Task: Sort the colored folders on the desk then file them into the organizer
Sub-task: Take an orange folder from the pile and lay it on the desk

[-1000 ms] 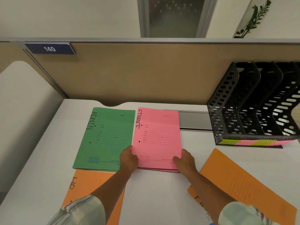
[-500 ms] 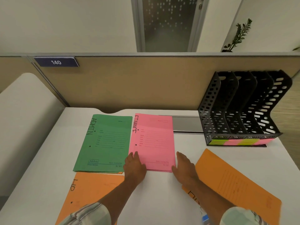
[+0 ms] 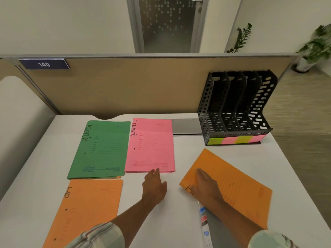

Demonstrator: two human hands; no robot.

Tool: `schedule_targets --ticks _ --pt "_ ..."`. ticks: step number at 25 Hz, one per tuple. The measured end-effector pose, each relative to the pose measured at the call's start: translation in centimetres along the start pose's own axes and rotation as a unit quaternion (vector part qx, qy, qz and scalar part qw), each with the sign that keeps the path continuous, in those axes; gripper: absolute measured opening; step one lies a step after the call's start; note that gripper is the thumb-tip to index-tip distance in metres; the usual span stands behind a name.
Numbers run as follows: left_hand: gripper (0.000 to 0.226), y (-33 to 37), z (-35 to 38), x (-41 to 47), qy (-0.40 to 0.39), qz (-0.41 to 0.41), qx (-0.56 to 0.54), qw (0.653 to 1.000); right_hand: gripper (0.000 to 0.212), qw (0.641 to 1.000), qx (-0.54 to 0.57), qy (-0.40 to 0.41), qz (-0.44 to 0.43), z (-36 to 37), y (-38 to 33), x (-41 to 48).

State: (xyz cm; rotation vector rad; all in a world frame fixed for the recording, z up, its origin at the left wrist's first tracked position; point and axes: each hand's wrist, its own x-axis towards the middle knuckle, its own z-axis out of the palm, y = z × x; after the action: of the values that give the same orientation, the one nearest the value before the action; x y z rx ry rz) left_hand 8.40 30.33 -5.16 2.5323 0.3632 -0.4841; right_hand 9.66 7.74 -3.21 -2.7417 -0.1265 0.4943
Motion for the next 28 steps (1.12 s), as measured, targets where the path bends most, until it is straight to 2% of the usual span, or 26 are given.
schedule_targets --ticks 3,6,8,11,13,16,19,23,24,28 --pt "0.070 1.6 2.1 -2.0 -0.011 -0.006 -0.042 0.999 0.049 1.000 0.015 0.002 0.002 -0.4 2.9 -2.9" --pt "0.067 3.1 4.2 -4.0 -0.011 -0.069 -0.201 0.977 0.038 1.000 0.016 0.005 0.014 0.0 6.5 -5.3" --pt "0.065 4.4 5.6 -5.4 -0.021 -0.109 -0.287 0.951 0.046 1.000 0.011 0.004 0.022 0.4 8.7 -6.9" --pt "0.062 6.2 7.4 -6.9 -0.057 -0.147 -0.343 0.926 0.064 0.999 -0.006 0.000 0.036 1.0 11.6 -8.8" --pt "0.057 7.6 8.2 -7.7 -0.081 -0.162 -0.372 0.910 0.069 0.999 -0.014 -0.013 0.039 1.3 12.8 -9.6" --pt "0.037 9.3 9.0 -8.2 -0.075 -0.156 -0.418 0.892 0.068 0.999 -0.030 -0.028 0.031 1.4 13.3 -10.2" --pt "0.025 11.3 8.9 -9.2 -0.025 -0.165 -0.468 0.868 0.066 0.999 -0.033 -0.029 0.020 1.4 13.2 -10.4" --pt "0.041 13.9 9.1 -11.2 -0.032 -0.138 -0.580 0.802 0.057 1.000 0.015 -0.013 0.013 1.1 13.3 -10.5" --pt "0.044 14.6 9.4 -11.7 -0.039 -0.123 -0.593 0.795 0.056 1.000 0.027 -0.013 0.008 1.1 13.5 -10.6" --pt "0.040 16.0 10.7 -13.0 -0.022 -0.087 -0.588 0.804 0.050 0.999 0.047 0.004 -0.006 0.6 14.1 -10.8"
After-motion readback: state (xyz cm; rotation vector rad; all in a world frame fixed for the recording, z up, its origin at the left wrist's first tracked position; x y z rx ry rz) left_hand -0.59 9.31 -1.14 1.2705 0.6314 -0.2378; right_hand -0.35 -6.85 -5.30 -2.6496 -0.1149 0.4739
